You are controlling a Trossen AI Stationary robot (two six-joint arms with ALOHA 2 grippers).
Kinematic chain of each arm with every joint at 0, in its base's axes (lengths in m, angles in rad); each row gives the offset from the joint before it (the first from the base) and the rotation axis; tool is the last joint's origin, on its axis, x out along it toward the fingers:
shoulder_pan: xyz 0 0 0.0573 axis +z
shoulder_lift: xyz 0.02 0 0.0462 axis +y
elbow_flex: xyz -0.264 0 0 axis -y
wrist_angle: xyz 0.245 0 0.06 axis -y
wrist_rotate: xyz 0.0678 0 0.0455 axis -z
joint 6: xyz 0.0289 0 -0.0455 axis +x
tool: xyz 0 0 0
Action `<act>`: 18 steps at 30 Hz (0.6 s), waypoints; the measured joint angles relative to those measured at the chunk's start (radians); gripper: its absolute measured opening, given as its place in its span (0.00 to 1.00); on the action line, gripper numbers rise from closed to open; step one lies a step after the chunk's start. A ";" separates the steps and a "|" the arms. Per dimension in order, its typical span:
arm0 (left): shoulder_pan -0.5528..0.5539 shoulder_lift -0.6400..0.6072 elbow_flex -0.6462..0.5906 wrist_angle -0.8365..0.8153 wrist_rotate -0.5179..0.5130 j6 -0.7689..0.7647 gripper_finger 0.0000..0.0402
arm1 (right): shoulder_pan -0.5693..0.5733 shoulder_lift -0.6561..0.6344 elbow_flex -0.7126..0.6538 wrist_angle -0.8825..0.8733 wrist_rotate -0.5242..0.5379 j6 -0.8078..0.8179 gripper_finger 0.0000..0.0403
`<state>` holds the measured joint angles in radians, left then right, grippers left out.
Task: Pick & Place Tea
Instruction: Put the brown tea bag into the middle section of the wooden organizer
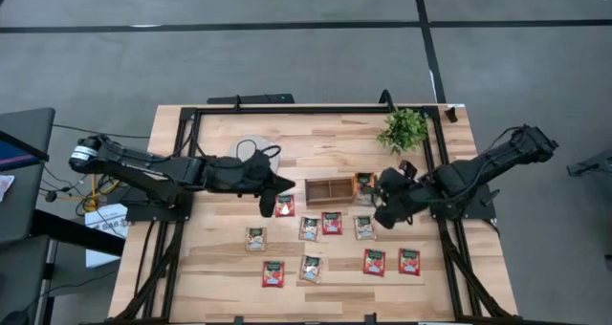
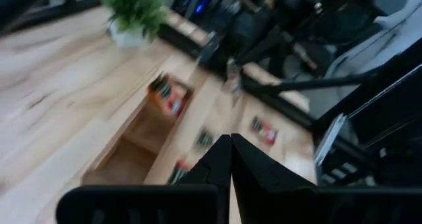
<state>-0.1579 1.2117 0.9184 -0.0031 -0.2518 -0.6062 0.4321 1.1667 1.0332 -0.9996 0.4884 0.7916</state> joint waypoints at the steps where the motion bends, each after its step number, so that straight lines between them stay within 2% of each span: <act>1: 0.008 0.012 0.000 0.037 0.015 0.012 0.02 | -0.016 0.000 0.004 0.030 0.009 -0.027 0.00; 6: 0.032 0.095 0.001 0.201 0.072 0.016 0.12 | -0.097 0.000 0.008 0.148 0.012 -0.141 0.00; 14: 0.068 0.228 0.001 0.495 0.086 0.016 0.34 | -0.183 0.000 0.008 0.232 -0.009 -0.231 0.00; 18: 0.085 0.279 0.035 0.503 0.086 0.016 0.37 | -0.206 0.000 0.008 0.233 -0.025 -0.244 0.00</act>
<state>-0.0733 1.4906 0.9534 0.5001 -0.1657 -0.5903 0.2264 1.1671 1.0412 -0.7661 0.4630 0.5472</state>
